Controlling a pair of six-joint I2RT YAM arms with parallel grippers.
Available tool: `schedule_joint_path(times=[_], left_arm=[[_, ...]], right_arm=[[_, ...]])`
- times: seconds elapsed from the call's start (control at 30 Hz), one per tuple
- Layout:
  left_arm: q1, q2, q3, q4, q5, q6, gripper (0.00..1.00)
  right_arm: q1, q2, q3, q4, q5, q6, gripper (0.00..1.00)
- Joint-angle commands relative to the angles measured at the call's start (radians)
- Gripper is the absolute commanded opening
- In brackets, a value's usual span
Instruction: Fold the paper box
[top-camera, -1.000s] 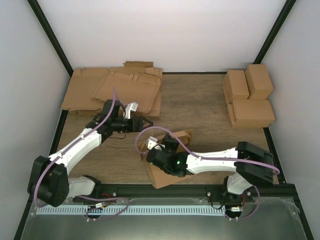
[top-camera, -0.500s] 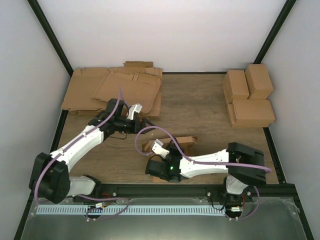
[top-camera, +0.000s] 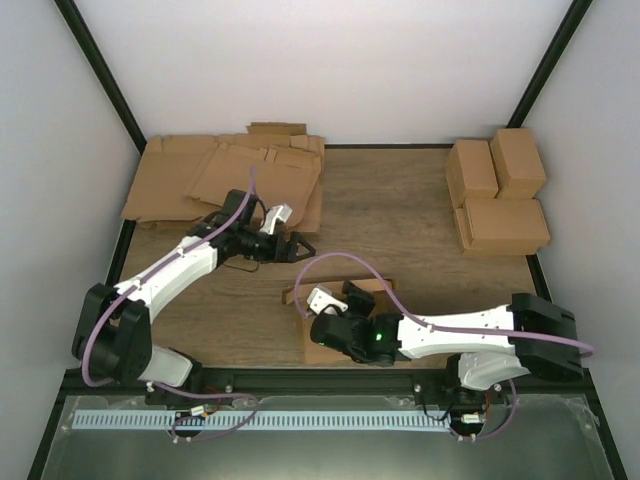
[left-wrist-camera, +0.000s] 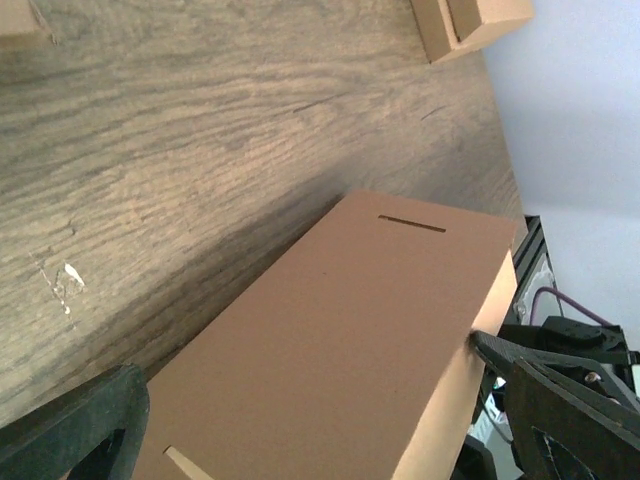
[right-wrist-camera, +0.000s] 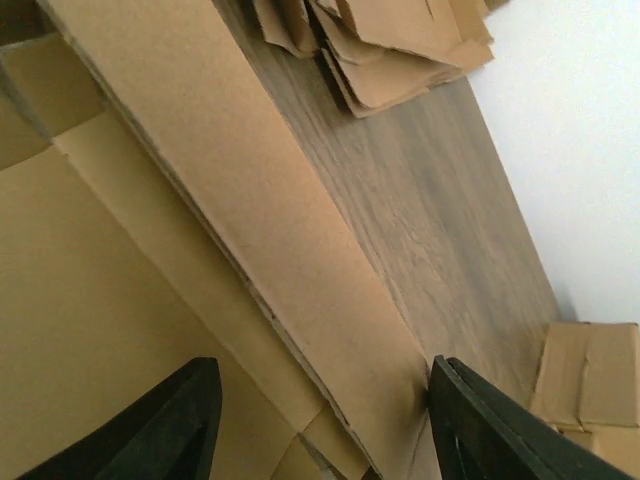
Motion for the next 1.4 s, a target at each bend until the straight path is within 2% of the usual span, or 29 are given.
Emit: schedule_joint_path(times=[0.0, 0.13, 0.17, 0.23, 0.27, 0.5, 0.6, 0.7, 0.73, 0.83, 0.9, 1.0, 1.13, 1.23, 1.37], left_arm=[[-0.015, 0.048, 0.026, -0.007, 0.039, 0.04, 1.0], [-0.036, 0.104, 0.041, -0.016, 0.058, 0.07, 0.99], [-0.043, 0.117, 0.049, -0.021, 0.057, 0.078, 0.99], [-0.056, 0.14, 0.06, -0.027, 0.055, 0.086, 0.98], [-0.061, 0.147, 0.063, -0.026, 0.055, 0.088, 0.98], [-0.047, 0.147, 0.072, -0.003, 0.033, 0.053, 0.94], [-0.039, 0.118, 0.073, 0.037, 0.069, 0.03, 0.94], [-0.045, 0.139, 0.104, -0.013, 0.102, 0.068, 0.93], [-0.046, 0.147, 0.112, -0.035, 0.096, 0.086, 0.91], [-0.048, 0.14, 0.101, -0.052, 0.06, 0.097, 0.88], [-0.049, 0.118, 0.087, -0.038, 0.066, 0.083, 0.85], [-0.055, 0.099, 0.08, -0.033, 0.07, 0.076, 0.77], [-0.07, 0.061, 0.061, -0.022, 0.048, 0.075, 0.75], [-0.079, 0.035, 0.035, -0.015, 0.028, 0.078, 0.73], [-0.086, 0.018, -0.012, 0.004, 0.014, 0.079, 0.7]], right_arm=[[0.003, -0.034, -0.022, 0.061, -0.203, -0.043, 0.59], [0.002, -0.08, -0.016, 0.07, -0.28, -0.046, 0.62], [0.002, -0.102, -0.015, 0.072, -0.315, -0.047, 0.66], [-0.004, -0.15, -0.013, 0.082, -0.381, -0.042, 0.81], [-0.012, -0.175, -0.01, 0.084, -0.41, -0.029, 0.83], [-0.178, -0.297, 0.017, 0.044, -0.603, 0.092, 0.86], [-0.221, -0.364, 0.02, 0.039, -0.67, 0.148, 0.88], [-0.232, -0.438, 0.018, 0.048, -0.682, 0.269, 0.99], [-0.233, -0.46, 0.016, 0.047, -0.671, 0.31, 1.0], [-0.239, -0.497, 0.034, -0.009, -0.576, 0.519, 1.0], [-0.258, -0.481, 0.077, -0.115, -0.52, 0.715, 1.0], [-0.325, -0.431, 0.126, -0.19, -0.618, 0.887, 1.0], [-0.391, -0.372, 0.125, -0.163, -0.754, 1.087, 0.98], [-0.412, -0.37, 0.087, -0.071, -0.793, 1.204, 0.89], [-0.419, -0.376, 0.073, -0.068, -0.697, 1.4, 0.76]])
